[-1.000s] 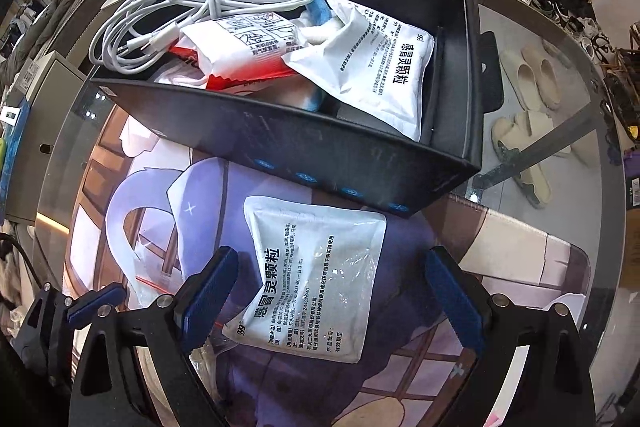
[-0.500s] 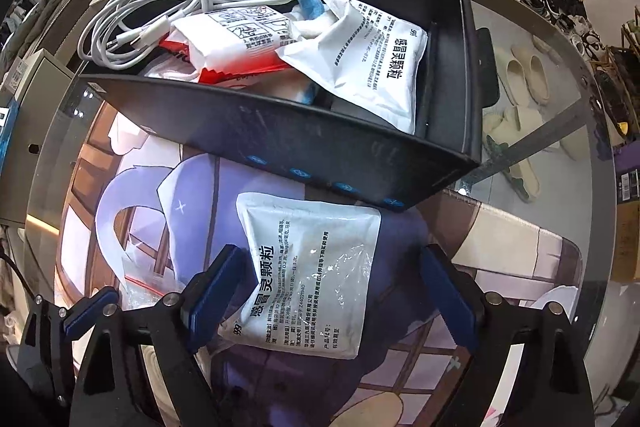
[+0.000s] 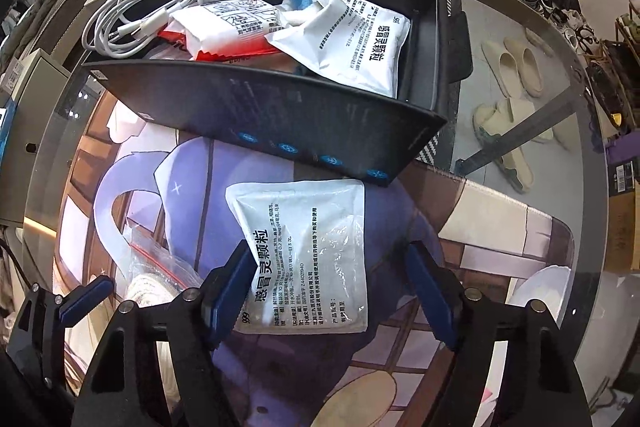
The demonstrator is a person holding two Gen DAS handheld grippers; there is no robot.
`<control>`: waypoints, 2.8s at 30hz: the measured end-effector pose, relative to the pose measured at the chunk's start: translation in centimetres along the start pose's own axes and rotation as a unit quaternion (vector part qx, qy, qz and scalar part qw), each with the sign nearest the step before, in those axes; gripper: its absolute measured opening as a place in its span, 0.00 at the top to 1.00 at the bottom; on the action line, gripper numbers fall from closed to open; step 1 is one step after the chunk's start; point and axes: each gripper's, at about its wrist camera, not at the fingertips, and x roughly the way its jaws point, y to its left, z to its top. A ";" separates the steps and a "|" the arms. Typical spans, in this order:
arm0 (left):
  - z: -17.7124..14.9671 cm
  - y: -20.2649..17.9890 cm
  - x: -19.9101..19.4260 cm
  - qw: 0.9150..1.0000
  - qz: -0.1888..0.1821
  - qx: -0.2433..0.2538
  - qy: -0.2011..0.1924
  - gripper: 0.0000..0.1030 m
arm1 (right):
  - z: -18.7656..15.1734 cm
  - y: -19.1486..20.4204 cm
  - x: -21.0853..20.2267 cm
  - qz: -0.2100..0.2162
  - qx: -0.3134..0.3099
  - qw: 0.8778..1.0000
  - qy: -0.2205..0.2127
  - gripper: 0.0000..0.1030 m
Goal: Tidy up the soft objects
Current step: 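Lower the right gripper over the white sachet while the left gripper lowers over the bagged rope, then close the right gripper on the white sachet while the left gripper grasps the bagged rope coil, then lift the sachet and bagged rope coil and carry both over the black box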
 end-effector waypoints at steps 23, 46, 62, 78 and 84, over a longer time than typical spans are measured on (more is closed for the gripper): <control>0.1 2.1 -1.5 1.000 -0.014 0.015 0.001 0.71 | -4.7 -0.2 -3.2 0.013 0.002 1.000 -0.004 0.68; 3.8 3.9 -4.7 0.999 -0.012 0.013 -0.044 0.72 | -3.9 -0.4 -9.3 0.025 0.001 0.998 -0.055 0.68; 7.4 5.4 -6.6 0.997 -0.019 0.004 -0.074 0.72 | -2.5 -0.7 -12.7 0.026 -0.002 0.996 -0.089 0.68; 11.1 6.3 -6.8 0.996 -0.021 0.004 -0.083 0.72 | 1.2 -0.7 -12.7 0.034 -0.012 0.995 -0.093 0.68; 12.4 6.1 -6.6 0.996 -0.020 0.007 -0.087 0.72 | 2.9 -0.8 -13.0 0.037 -0.011 0.995 -0.097 0.68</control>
